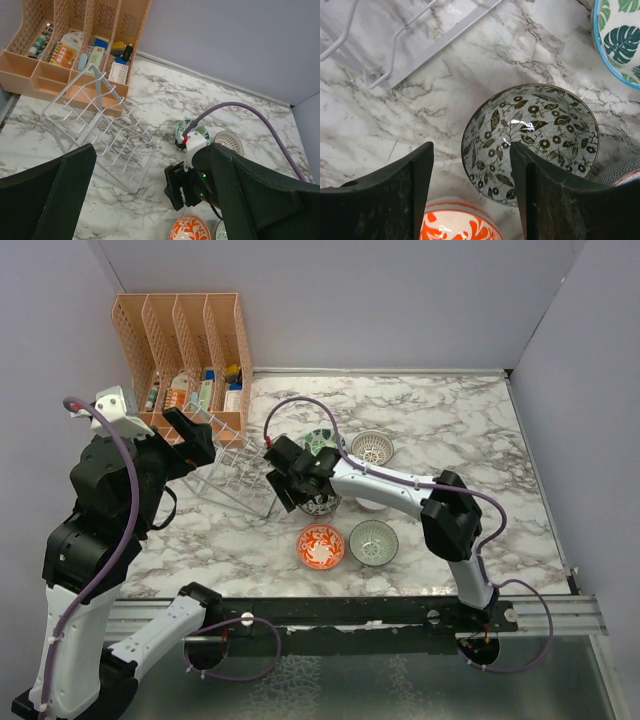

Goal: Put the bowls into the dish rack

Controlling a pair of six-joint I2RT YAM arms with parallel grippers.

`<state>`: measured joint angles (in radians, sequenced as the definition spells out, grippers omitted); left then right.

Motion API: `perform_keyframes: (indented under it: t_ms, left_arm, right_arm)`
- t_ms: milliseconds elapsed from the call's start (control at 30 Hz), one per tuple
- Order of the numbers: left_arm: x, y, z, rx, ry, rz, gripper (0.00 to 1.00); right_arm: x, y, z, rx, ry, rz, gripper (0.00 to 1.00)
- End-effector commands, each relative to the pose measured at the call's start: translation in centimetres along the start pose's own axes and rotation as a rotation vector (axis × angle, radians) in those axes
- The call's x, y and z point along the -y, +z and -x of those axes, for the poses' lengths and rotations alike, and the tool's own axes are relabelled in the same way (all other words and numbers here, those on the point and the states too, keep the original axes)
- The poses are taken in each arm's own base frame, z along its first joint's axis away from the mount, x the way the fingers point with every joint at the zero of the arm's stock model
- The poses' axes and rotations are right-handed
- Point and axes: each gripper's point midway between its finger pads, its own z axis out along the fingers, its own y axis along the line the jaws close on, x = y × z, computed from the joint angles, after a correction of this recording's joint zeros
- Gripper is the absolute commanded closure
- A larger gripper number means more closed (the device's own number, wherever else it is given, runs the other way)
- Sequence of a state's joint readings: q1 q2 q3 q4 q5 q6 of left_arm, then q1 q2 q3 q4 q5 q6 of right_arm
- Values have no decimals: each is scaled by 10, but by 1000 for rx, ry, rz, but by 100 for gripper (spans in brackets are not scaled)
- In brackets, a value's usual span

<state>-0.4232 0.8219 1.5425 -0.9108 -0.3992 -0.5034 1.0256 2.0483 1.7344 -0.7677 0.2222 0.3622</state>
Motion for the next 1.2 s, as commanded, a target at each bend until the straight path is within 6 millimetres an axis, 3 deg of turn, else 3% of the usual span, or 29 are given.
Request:
perform_keyframes:
  t_ms: [0, 100, 467, 700, 767, 900, 1167]
  left_arm:
    - [-9, -8, 9, 41, -6, 31, 1]
    - [-14, -9, 11, 56, 9, 51, 1]
    - [-18, -7, 10, 66, 44, 67, 1]
    - [-21, -9, 13, 79, 55, 78, 1]
    - [-22, -10, 15, 84, 56, 79, 1]
    - [-20, -10, 19, 89, 58, 76, 1]
    - [-13, -6, 24, 79, 81, 63, 1]
  right_arm:
    - [13, 18, -2, -21, 13, -110, 41]
    - [11, 27, -5, -35, 9, -115, 49]
    - [11, 44, -22, -93, 8, -161, 61]
    - [9, 38, -14, -81, 5, -182, 89]
    - [8, 30, -4, -61, 13, -180, 98]
    - [2, 1, 25, 7, 40, -133, 99]
    - [-50, -89, 102, 276, 167, 257, 99]
